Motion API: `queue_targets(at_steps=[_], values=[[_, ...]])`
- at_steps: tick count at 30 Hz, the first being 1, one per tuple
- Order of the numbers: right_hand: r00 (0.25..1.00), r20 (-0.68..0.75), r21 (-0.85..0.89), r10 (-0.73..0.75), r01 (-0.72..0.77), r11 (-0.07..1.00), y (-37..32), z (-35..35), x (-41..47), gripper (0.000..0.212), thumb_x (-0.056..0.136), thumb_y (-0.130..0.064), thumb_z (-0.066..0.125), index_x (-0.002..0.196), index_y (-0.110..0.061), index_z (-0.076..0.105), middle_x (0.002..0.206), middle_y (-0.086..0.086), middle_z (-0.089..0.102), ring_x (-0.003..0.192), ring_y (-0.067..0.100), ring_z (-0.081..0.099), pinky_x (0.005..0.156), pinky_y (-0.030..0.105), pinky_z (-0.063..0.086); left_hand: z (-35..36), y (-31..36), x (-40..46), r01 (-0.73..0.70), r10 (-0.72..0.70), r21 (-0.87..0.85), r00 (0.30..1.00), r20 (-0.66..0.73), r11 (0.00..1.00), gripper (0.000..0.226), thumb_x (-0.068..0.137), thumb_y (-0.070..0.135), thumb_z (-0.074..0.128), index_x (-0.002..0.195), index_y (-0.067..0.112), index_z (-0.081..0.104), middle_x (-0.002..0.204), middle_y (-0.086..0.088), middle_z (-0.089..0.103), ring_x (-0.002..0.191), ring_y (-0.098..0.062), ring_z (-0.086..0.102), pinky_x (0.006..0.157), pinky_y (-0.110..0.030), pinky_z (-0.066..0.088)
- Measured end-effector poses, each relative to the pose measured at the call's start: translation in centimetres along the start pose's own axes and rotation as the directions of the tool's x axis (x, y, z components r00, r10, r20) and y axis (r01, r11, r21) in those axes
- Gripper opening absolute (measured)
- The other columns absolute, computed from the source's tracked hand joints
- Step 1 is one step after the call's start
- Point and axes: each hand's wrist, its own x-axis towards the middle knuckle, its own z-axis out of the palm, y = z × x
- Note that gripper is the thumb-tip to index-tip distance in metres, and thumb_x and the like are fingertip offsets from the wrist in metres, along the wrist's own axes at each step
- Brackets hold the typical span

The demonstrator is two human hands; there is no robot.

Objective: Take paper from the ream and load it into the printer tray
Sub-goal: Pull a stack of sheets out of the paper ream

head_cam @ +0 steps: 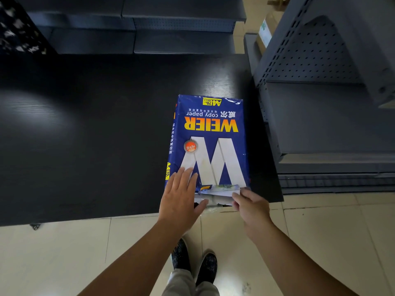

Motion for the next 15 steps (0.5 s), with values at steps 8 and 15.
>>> queue_targets(at_steps=[8, 15], values=[[0.972, 0.199, 0.336, 0.126, -0.189, 0.923, -0.3, -2.1, -1.5, 0.019, 0.090, 0.008, 0.058, 0.108, 0.006, 0.065, 0.099, 0.023, 0.075, 0.089, 0.034, 0.075, 0.082, 0.034, 0.059, -1.0, -0.4, -2.8, 0.104, -0.123, -0.185, 0.988, -0.098, 0.977, 0.078, 0.085, 0.068, 0.047, 0.145, 0.020, 0.032, 0.159, -0.003, 0.030, 0.148, -0.024, 0.024, 0.120, -0.045, 0.031], [0.978, 0.158, 0.297, 0.139, -0.181, 0.938, 0.5, -4.5, -3.4, 0.010, 0.085, 0.012, 0.061, 0.093, 0.012, 0.067, 0.096, 0.031, 0.072, 0.075, 0.030, 0.072, 0.060, 0.024, 0.061, -3.4, -0.2, -6.1, 0.282, -0.348, -0.642, 0.937, 0.025, 0.713, 0.068, 0.090, 0.053, 0.056, 0.147, 0.024, 0.031, 0.153, 0.007, 0.031, 0.139, -0.011, 0.034, 0.110, -0.034, 0.042]])
